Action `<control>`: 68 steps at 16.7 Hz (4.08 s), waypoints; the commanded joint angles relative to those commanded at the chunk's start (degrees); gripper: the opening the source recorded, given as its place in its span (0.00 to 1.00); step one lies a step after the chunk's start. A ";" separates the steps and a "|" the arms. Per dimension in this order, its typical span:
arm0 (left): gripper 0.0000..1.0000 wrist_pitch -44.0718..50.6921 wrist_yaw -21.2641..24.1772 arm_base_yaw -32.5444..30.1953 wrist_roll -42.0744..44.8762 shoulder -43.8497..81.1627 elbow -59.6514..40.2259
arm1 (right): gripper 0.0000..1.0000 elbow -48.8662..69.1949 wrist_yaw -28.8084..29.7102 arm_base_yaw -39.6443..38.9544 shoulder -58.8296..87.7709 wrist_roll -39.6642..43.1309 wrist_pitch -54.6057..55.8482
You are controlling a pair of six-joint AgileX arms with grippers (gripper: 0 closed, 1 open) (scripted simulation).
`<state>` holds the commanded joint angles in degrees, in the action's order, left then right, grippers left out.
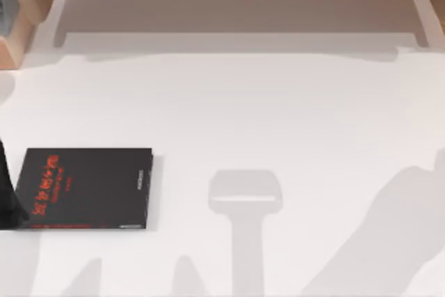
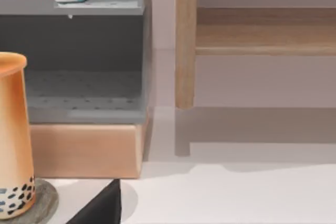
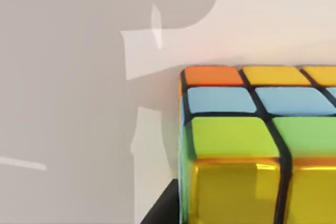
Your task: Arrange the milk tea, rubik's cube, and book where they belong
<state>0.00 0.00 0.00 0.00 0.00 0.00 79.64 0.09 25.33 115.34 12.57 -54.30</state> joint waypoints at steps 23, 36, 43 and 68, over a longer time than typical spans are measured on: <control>1.00 0.00 0.00 0.00 0.00 0.00 0.00 | 0.00 4.18 1.53 -2.03 -3.53 -1.56 -4.20; 1.00 0.00 0.00 0.00 0.00 0.00 0.00 | 0.00 3.38 17.09 -40.71 -26.80 -14.92 49.59; 1.00 0.00 0.00 0.00 0.00 0.00 0.00 | 0.00 3.27 16.67 -40.76 -26.08 -13.48 60.49; 1.00 0.00 0.00 0.00 0.00 0.00 0.00 | 0.08 29.59 13.23 -36.97 -3.90 -13.41 56.42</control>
<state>0.00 0.00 0.00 0.00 0.00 0.00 109.24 13.33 -11.64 111.44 -0.84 2.12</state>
